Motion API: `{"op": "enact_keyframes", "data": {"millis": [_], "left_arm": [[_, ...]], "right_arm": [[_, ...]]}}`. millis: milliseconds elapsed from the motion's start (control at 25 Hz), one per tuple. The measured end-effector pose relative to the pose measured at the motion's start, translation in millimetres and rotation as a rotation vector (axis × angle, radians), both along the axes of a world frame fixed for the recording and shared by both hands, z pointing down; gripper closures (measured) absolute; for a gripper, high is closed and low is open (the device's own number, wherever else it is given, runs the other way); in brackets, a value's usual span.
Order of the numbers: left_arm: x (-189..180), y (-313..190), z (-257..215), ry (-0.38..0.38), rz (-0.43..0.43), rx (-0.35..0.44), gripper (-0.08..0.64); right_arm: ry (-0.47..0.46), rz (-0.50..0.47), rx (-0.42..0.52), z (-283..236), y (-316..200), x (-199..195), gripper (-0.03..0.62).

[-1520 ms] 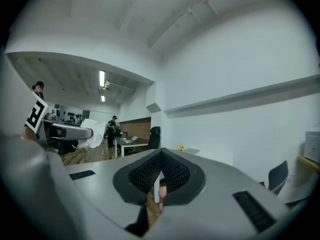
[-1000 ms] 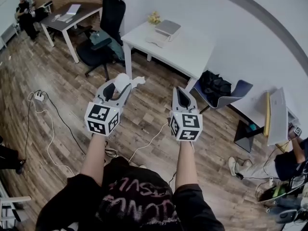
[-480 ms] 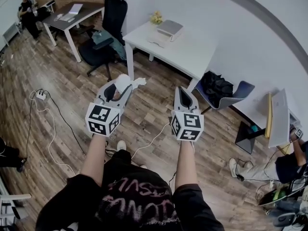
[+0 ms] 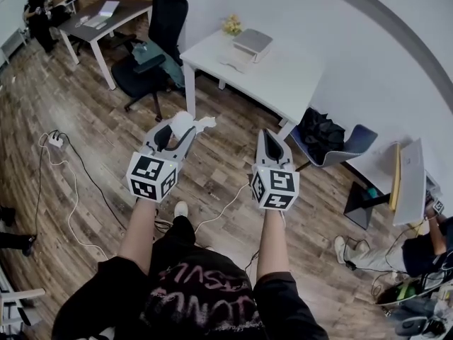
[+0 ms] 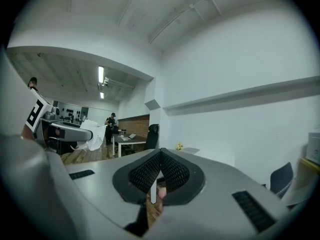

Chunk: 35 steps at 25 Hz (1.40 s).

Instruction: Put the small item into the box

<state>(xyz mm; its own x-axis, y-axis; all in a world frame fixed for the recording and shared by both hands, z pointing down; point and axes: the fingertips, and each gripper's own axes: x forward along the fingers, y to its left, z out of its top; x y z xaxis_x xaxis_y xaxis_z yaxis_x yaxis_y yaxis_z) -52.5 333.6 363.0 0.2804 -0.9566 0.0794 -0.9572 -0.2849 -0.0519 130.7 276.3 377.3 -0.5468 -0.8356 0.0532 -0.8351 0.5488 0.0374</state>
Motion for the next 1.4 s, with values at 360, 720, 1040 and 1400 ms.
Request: {"op": "enact_keyframes", "data": {"millis": [360,720,1040,1400], "left_arm": [[-33,-79,11,0.022,0.032,-0.016,0.382],[-86,-161,-1,0.017,0.096,-0.026,0.382],[-115,-215,-11,0.018,0.163,-0.023,0.382],[-117,-257,-5,0.027,0.210,-0.035,0.382]], "right_arm": [[0.022,0.027,-0.005,6,-74,-35,0.583],[0.058,0.070,0.011,-7,-147,-96,0.583],[0.043,0.133,0.008,-15,-187,-121,0.582],[0.050,0.173,-0.015,-8,-227,-120,0.581]]}}
